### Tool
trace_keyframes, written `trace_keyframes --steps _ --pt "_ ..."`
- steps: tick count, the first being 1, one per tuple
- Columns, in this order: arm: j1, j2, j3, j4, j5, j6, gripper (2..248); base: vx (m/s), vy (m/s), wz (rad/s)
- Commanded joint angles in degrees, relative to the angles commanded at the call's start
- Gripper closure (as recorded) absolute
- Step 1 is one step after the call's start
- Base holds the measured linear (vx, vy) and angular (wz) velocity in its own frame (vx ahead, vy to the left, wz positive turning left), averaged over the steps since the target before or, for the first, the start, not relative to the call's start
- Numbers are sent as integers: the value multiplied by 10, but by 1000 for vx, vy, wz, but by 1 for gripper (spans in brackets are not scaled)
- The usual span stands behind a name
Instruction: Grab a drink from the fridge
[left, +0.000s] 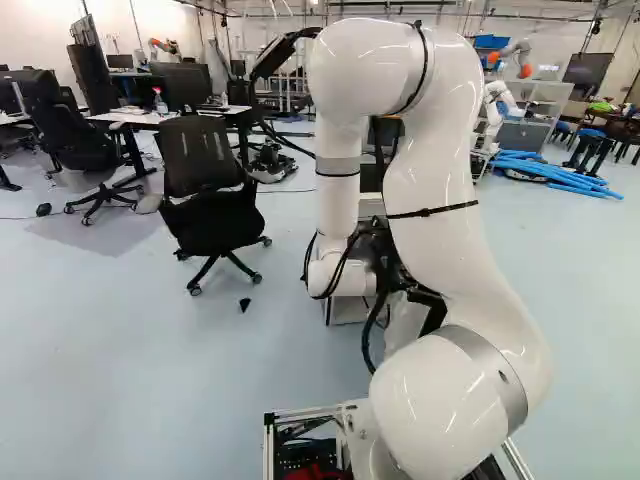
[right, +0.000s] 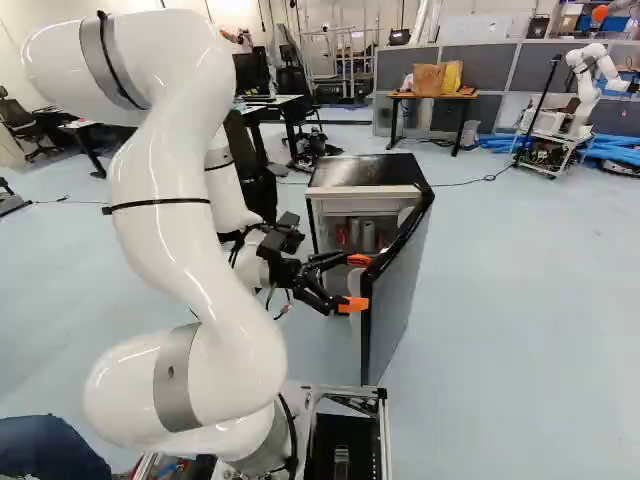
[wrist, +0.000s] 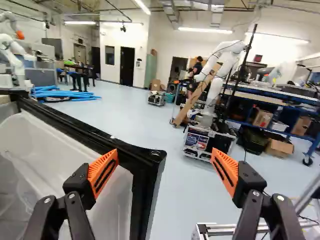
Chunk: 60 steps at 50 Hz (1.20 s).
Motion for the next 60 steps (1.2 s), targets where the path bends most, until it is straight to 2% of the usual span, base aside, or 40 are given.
trace_keyframes --steps 13,31,48,60 --pt "-51 5 -27 22 -18 0 3 0 0 0" --pt "-129 8 -72 23 -27 0 3 0 0 0" --pt "-208 2 -126 -2 -27 0 3 0 0 0" --pt "-255 -7 -164 -28 -32 0 3 0 0 0"
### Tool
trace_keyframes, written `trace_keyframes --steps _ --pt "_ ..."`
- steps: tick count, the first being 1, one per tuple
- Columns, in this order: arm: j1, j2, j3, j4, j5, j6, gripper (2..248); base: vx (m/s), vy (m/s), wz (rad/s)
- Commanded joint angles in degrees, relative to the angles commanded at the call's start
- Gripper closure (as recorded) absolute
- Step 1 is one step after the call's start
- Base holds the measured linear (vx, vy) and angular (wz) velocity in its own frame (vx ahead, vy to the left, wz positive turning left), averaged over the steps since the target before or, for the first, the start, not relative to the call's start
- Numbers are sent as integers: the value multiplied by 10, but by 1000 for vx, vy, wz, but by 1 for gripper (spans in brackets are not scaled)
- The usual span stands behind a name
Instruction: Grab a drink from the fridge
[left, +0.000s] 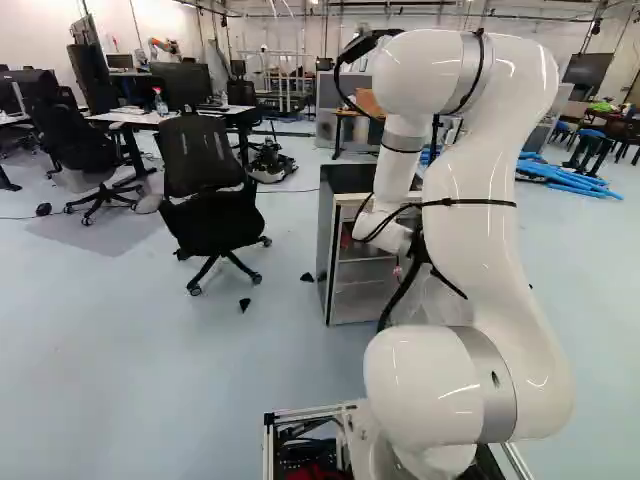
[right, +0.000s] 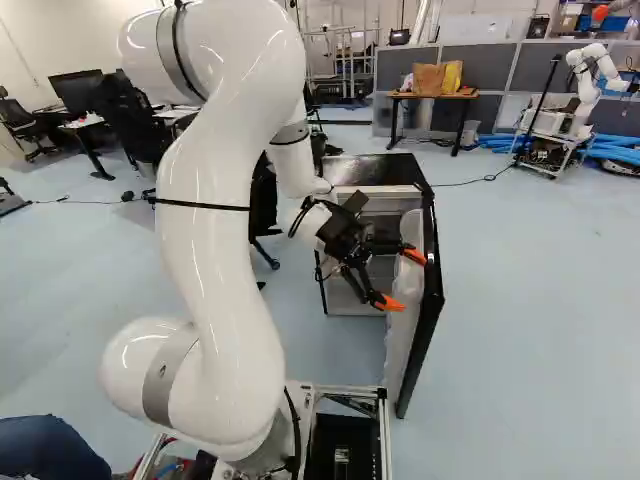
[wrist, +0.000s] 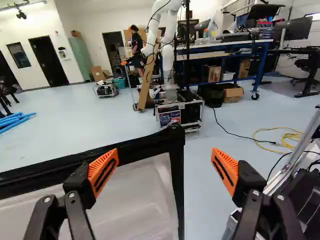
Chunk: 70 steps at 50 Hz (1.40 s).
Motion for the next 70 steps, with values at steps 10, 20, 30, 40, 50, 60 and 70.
trace_keyframes --steps 10,20,30,40,50,60,70 --pt "-35 -10 -32 -24 -11 0 3 0 0 0" --pt "-66 -22 -63 -51 -27 0 3 0 0 0" --pt "-94 -35 -95 -77 -45 0 3 0 0 0" --pt "-119 -48 -125 -103 -62 0 3 0 0 0" --pt "-137 -59 -148 -129 -79 0 3 0 0 0" --pt "-138 -58 -146 -158 -96 0 3 0 0 0" --pt "-136 -47 -125 -204 -113 0 3 0 0 0"
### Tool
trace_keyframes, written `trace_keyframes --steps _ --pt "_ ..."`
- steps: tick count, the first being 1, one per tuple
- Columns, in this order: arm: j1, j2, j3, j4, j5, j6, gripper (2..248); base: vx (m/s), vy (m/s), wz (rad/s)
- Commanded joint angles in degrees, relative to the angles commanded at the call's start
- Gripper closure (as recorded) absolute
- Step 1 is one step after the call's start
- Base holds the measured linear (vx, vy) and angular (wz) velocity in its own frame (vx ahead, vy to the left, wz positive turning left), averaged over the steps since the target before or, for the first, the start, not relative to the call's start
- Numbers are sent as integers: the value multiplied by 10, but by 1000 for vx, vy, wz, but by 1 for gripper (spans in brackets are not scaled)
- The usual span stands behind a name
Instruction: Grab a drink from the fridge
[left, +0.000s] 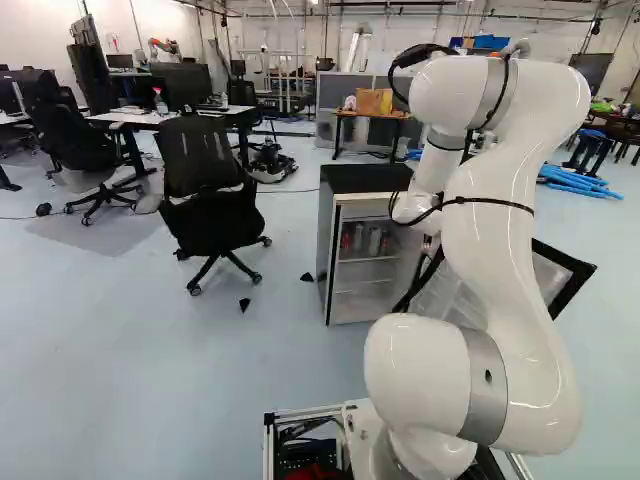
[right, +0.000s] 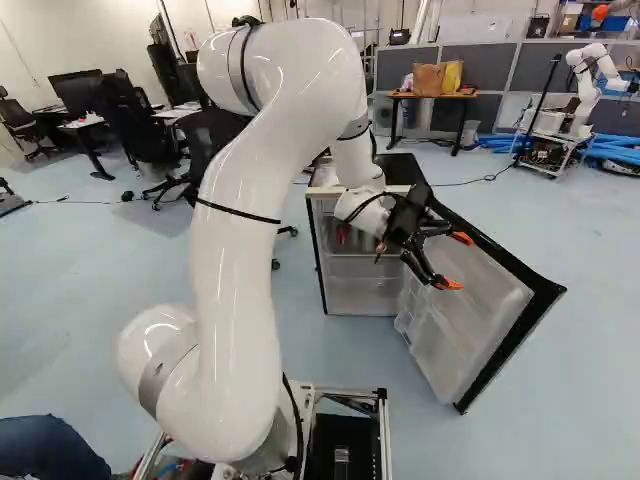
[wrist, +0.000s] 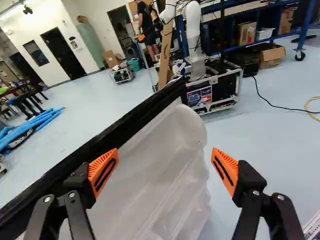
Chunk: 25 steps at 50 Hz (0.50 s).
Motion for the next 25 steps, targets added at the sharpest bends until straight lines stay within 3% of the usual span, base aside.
trace_keyframes --steps 25 --pt "15 49 88 -136 -40 0 3 0 0 0"
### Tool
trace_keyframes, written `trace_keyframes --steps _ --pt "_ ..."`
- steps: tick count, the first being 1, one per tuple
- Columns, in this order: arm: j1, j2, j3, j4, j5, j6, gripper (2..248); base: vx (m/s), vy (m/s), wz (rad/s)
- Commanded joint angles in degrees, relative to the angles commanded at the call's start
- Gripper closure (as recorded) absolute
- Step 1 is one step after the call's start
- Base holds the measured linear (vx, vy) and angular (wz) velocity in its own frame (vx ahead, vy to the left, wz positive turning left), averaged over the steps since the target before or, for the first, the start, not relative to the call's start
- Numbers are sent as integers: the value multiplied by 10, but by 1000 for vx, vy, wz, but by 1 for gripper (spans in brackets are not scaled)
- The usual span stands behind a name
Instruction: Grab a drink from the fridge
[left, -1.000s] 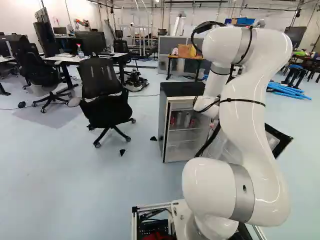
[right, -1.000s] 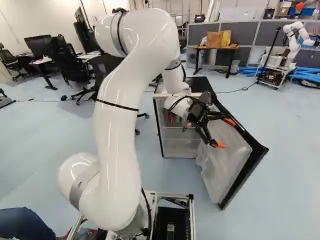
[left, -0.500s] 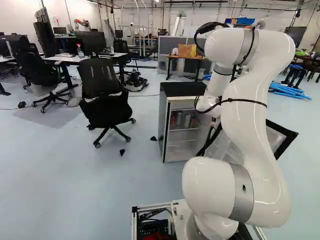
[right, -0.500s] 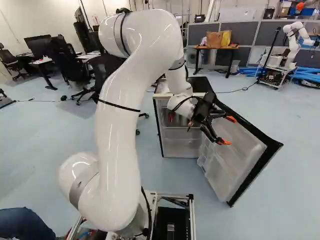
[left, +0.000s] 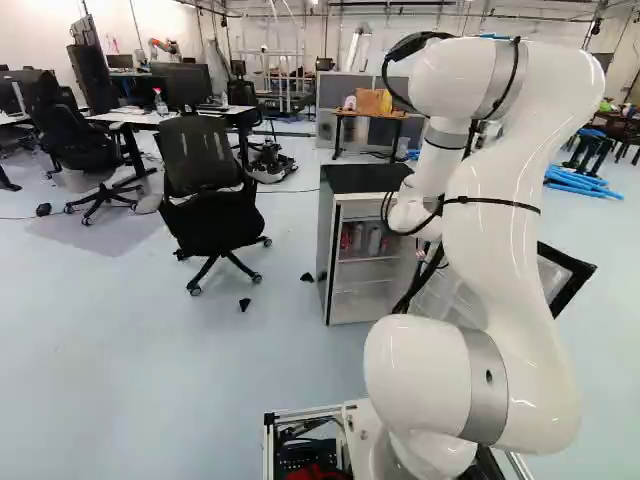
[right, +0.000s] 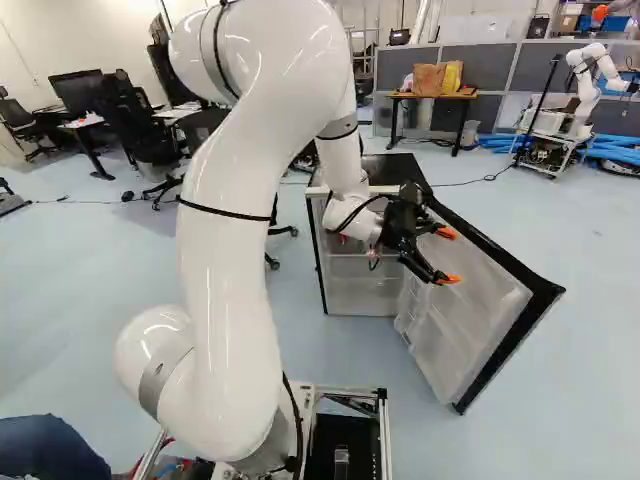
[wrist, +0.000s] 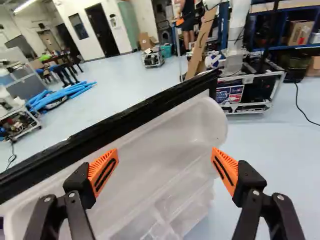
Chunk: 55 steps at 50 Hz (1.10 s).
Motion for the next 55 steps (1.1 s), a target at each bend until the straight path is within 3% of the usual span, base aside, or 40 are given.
trace_keyframes --steps 55 --pt "-38 88 137 -332 -73 0 3 0 0 0"
